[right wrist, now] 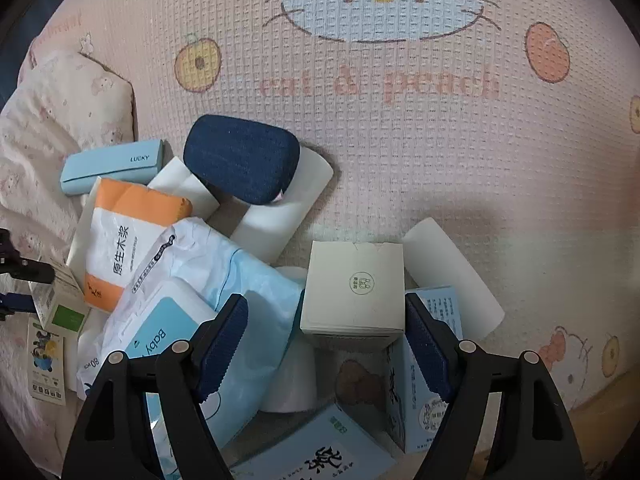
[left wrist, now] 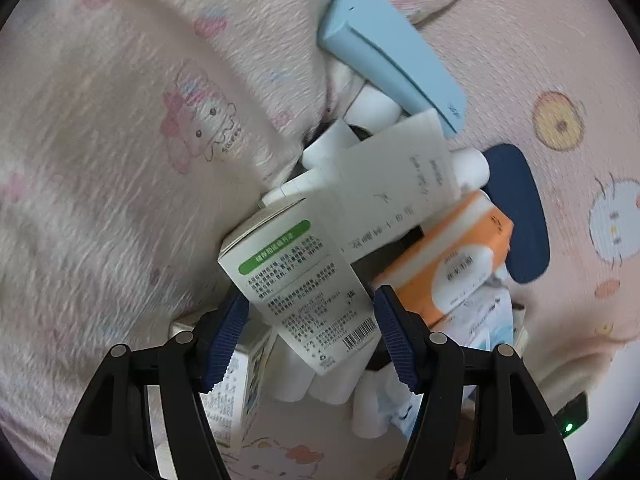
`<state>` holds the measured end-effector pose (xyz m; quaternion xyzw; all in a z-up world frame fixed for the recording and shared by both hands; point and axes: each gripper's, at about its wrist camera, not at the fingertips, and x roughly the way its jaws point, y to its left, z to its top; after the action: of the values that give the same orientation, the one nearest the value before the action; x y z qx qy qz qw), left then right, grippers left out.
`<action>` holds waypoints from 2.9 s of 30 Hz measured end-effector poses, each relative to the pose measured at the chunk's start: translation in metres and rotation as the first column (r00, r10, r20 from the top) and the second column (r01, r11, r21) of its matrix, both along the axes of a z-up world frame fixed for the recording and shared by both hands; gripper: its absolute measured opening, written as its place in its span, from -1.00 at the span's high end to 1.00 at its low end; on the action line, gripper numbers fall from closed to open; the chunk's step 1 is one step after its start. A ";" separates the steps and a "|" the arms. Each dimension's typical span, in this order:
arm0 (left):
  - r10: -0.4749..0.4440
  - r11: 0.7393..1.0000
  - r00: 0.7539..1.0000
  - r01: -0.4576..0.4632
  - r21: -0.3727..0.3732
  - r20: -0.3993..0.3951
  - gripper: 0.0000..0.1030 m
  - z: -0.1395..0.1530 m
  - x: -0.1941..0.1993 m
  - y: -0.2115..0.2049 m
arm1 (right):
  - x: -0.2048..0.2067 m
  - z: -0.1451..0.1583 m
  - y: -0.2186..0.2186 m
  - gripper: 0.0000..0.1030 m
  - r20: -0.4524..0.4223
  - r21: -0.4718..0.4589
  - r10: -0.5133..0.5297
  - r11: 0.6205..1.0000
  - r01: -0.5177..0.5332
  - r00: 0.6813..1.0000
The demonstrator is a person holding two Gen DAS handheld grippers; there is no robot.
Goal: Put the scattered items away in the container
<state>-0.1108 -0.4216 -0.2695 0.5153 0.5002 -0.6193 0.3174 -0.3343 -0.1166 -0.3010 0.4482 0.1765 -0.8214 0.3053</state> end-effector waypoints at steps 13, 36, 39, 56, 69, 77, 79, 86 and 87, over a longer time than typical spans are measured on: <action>-0.080 0.996 0.996 0.078 -0.048 -0.042 -0.06 0.007 -0.015 0.010 | -0.017 0.007 0.021 0.08 0.063 -0.104 -0.065 0.992 0.071 0.996; -0.321 0.930 0.933 0.279 -0.238 -0.161 -0.02 0.077 -0.020 0.032 | -0.011 -0.005 0.009 -0.62 -0.015 -0.042 -0.127 0.991 0.126 0.992; -0.344 0.916 0.925 0.294 -0.273 -0.159 -0.02 0.082 -0.030 0.039 | -0.008 -0.003 0.009 -0.25 -0.013 -0.084 -0.094 0.992 0.093 0.995; -0.501 0.824 0.849 0.408 -0.393 -0.170 -0.02 0.109 -0.043 0.083 | 0.026 0.033 0.050 0.09 0.010 -0.207 -0.159 0.966 0.157 0.987; -0.638 0.718 0.754 0.511 -0.472 -0.154 -0.02 0.119 -0.014 0.136 | 0.110 0.091 0.073 0.09 -0.025 -0.226 -0.139 0.965 0.130 0.990; -0.692 0.683 0.701 0.559 -0.471 -0.171 -0.02 0.110 0.019 0.162 | 0.167 0.103 0.088 0.09 -0.001 -0.237 -0.127 0.964 0.123 0.992; -0.684 0.696 0.706 0.557 -0.453 -0.184 -0.02 0.106 0.027 0.164 | 0.176 0.101 0.091 0.09 0.026 -0.234 -0.121 0.964 0.124 0.992; -0.693 0.692 0.686 0.547 -0.472 -0.222 -0.02 0.095 0.058 0.178 | 0.203 0.089 0.104 0.09 0.091 -0.199 -0.100 0.973 0.116 0.991; -0.696 0.691 0.680 0.548 -0.472 -0.231 -0.02 0.093 0.061 0.179 | 0.205 0.087 0.107 0.09 0.105 -0.197 -0.102 0.973 0.121 0.989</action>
<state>-0.0496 -0.2430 -0.1764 0.4531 0.2190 -0.8616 0.0656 -0.1295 -0.0100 -0.2144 0.4622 0.0515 -0.8290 0.3107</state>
